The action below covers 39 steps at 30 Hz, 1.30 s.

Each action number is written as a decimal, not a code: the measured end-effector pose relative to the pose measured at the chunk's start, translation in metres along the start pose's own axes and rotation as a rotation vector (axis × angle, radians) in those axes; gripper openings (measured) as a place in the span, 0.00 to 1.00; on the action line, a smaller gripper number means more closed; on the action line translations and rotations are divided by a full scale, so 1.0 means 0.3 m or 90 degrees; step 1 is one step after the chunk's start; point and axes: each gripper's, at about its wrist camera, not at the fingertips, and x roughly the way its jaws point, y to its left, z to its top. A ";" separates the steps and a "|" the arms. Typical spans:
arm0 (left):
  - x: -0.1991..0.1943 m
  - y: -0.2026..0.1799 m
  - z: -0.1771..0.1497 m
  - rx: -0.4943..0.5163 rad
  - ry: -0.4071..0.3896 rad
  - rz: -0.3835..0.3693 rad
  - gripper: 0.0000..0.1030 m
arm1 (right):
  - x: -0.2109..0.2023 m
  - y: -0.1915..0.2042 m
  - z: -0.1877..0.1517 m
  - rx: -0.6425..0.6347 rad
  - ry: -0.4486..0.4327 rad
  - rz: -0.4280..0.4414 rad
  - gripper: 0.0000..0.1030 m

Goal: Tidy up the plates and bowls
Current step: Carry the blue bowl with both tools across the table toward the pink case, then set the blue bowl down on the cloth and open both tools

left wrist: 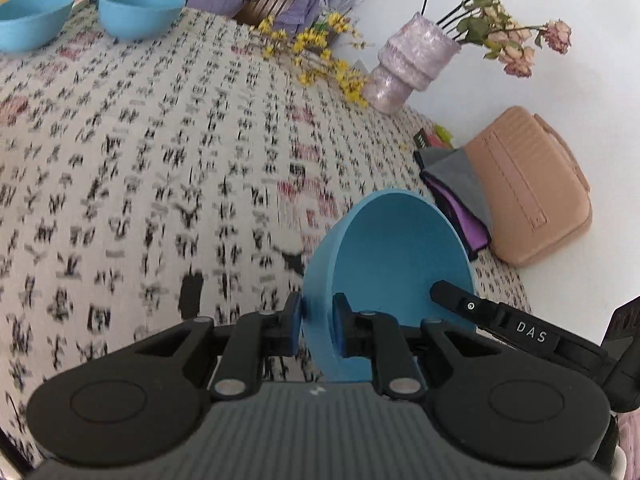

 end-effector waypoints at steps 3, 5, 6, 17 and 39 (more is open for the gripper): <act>-0.002 0.019 -0.031 -0.016 0.014 0.006 0.16 | 0.005 -0.007 -0.026 0.008 0.012 0.005 0.14; -0.020 0.041 -0.049 -0.024 0.011 0.015 0.16 | 0.011 0.002 -0.047 0.001 0.022 0.012 0.14; -0.028 0.057 -0.055 -0.032 0.011 0.017 0.16 | 0.018 0.009 -0.056 -0.003 0.029 0.017 0.15; 0.016 0.115 -0.037 -0.047 0.010 0.036 0.23 | 0.098 0.026 -0.059 0.001 0.044 0.026 0.21; -0.410 0.054 -0.229 0.241 -0.299 0.239 0.98 | -0.217 0.277 -0.173 -0.244 -0.238 0.010 0.82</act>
